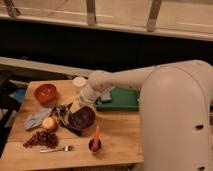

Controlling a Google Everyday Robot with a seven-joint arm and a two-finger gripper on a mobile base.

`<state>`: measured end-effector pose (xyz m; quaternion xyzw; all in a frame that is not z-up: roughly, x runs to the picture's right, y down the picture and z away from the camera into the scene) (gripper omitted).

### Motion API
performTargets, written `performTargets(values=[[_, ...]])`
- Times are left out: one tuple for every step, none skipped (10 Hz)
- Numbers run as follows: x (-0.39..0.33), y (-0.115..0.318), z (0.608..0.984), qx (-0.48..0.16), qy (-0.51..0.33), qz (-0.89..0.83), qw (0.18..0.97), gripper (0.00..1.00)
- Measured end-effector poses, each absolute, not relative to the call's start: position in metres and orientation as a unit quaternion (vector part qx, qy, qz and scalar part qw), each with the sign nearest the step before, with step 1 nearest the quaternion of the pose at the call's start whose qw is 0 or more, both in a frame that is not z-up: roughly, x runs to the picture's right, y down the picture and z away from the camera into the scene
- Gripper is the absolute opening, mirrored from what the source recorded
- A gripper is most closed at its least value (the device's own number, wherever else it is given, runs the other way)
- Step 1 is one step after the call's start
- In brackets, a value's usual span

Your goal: Wipe purple bowl with eraser

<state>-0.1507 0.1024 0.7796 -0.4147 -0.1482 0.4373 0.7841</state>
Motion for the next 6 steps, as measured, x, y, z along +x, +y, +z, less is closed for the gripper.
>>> performTargets(values=[[-0.156, 0.111, 0.775, -0.421, -0.149, 0.43, 0.784, 0.12], [-0.154, 0.118, 0.776, -0.425, -0.144, 0.428, 0.784, 0.12], [-0.149, 0.124, 0.775, -0.428, -0.138, 0.427, 0.784, 0.12], [-0.136, 0.126, 0.779, -0.424, -0.128, 0.435, 0.784, 0.12], [-0.123, 0.122, 0.784, -0.417, -0.122, 0.442, 0.784, 0.12], [-0.115, 0.117, 0.787, -0.41, -0.117, 0.448, 0.786, 0.12]])
